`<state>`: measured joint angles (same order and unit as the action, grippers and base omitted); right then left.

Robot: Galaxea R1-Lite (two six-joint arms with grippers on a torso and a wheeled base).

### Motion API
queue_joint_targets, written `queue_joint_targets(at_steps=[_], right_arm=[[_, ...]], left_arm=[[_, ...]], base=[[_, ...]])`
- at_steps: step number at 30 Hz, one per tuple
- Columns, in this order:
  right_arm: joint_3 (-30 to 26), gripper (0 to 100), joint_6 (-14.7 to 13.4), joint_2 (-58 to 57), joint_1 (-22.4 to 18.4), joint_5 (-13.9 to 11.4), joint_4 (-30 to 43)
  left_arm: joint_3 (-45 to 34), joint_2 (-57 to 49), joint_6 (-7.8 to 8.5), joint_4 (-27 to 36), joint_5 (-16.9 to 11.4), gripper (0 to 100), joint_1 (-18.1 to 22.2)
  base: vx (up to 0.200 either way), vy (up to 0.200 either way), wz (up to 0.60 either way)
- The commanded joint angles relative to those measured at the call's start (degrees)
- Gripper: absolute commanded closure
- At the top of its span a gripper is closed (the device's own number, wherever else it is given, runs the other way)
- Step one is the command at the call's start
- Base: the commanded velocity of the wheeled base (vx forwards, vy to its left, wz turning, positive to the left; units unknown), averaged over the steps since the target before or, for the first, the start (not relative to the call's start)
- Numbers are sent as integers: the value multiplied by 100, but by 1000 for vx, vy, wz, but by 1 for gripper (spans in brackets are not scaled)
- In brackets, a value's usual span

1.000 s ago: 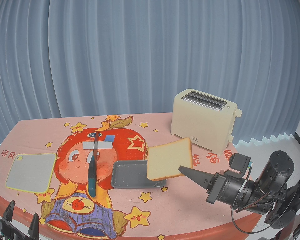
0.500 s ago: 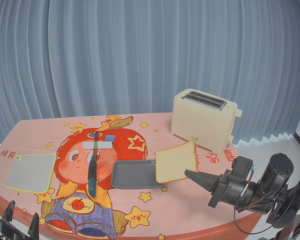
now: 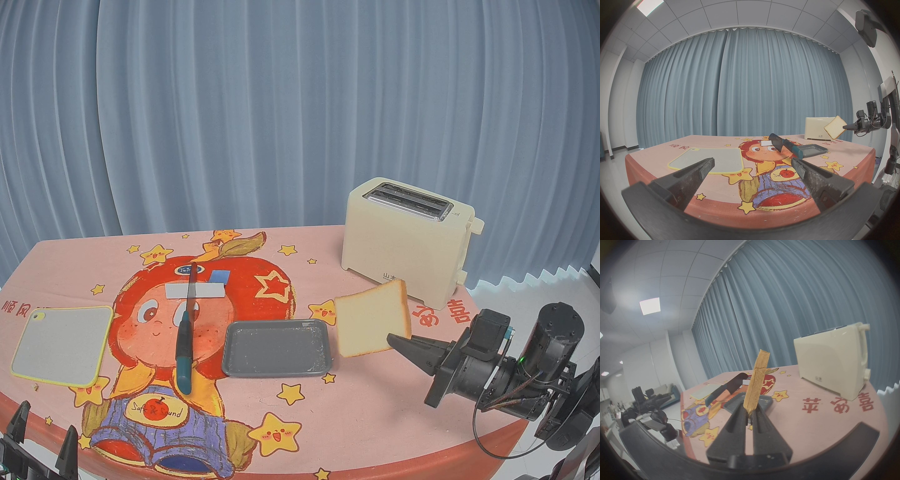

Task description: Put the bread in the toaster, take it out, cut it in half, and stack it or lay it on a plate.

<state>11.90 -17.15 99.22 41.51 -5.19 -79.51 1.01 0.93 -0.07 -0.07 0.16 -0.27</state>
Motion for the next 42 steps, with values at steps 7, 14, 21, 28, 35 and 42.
queue_joint_targets(at_steps=[7, 14, 21, 28, 35, 42], right_arm=[[-153, 100, 555, 19, -433, -34, -3], [-205, 100, 546, 10, -512, -52, -3], [-267, 100, 555, -17, -556, -52, -3], [-285, 100, 555, -69, -714, -122, -3], [-408, 100, 1109, -447, -1259, -957, 76], [-557, 100, 1408, -526, -1611, -1344, 14]], left_arm=[[-101, -14, -1, -1, 2, 0, 0], [-101, -14, -1, -1, 2, 0, -8], [-101, -14, -1, -1, 2, 0, 0], [-101, -14, -1, -1, 2, 0, 0], [-101, -14, -1, -1, 2, 0, -8], [-101, -14, -1, -1, 2, 0, 0]], base=[[0, 0, 0], [0, 0, 0], [0, 0, 0], [0, 0, 0], [0, 0, 0], [0, 0, 0]])
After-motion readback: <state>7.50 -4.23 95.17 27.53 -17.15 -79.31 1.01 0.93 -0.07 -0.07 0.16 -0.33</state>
